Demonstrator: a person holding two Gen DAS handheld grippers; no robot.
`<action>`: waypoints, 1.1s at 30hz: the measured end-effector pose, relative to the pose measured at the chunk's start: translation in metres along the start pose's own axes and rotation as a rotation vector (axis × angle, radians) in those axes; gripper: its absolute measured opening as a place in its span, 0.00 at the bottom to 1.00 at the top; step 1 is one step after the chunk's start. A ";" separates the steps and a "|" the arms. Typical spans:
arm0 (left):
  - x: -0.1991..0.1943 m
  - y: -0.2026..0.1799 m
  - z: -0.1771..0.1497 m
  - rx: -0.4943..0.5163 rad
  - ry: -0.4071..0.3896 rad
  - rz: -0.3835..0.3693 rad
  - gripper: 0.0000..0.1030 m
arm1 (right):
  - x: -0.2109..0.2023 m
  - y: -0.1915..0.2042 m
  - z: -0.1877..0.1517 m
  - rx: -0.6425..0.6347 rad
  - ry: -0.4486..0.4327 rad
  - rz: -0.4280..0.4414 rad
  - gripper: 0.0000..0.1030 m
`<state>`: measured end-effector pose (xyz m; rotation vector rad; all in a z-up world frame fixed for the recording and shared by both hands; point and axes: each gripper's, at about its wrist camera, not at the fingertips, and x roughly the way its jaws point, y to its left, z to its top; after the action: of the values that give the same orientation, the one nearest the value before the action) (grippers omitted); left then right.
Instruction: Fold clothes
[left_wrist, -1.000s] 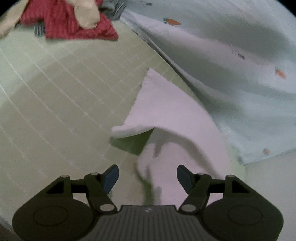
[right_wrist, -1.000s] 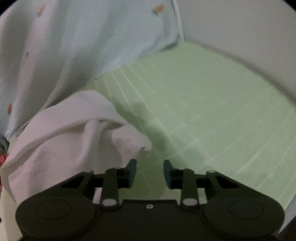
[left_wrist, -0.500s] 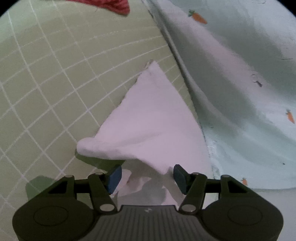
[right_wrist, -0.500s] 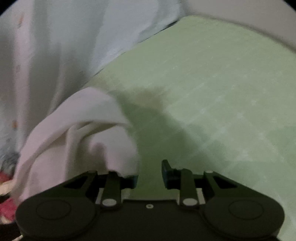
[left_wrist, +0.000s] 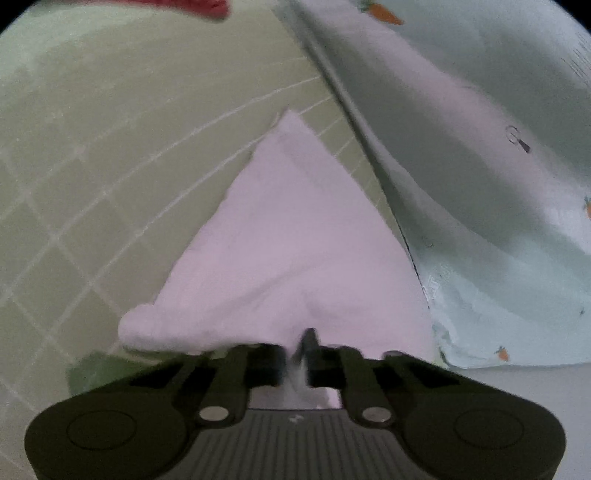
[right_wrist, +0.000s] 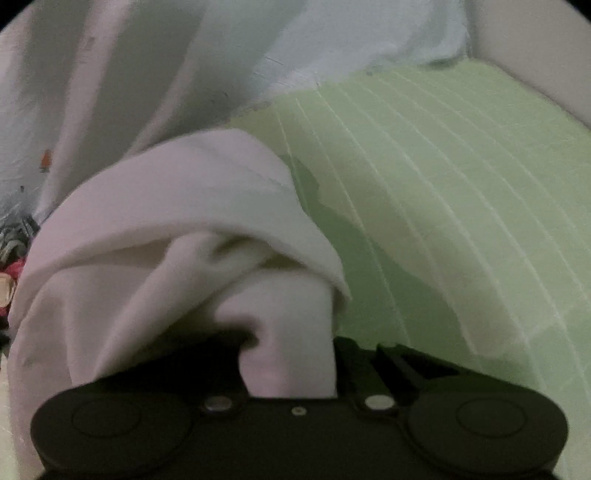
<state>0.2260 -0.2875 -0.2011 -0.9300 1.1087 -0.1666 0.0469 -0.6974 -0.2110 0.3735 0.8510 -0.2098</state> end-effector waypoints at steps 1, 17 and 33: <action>-0.004 -0.006 0.002 0.022 -0.020 0.015 0.04 | -0.010 0.004 0.005 -0.036 -0.050 -0.038 0.00; -0.121 -0.104 -0.004 0.401 -0.428 0.007 0.02 | -0.149 -0.031 0.093 -0.092 -0.499 -0.206 0.01; -0.210 0.017 0.011 0.125 -0.598 0.291 0.02 | -0.084 0.023 -0.011 -0.104 -0.130 -0.004 0.14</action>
<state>0.1297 -0.1567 -0.0670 -0.6335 0.6541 0.2664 -0.0072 -0.6687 -0.1483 0.2577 0.7320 -0.1907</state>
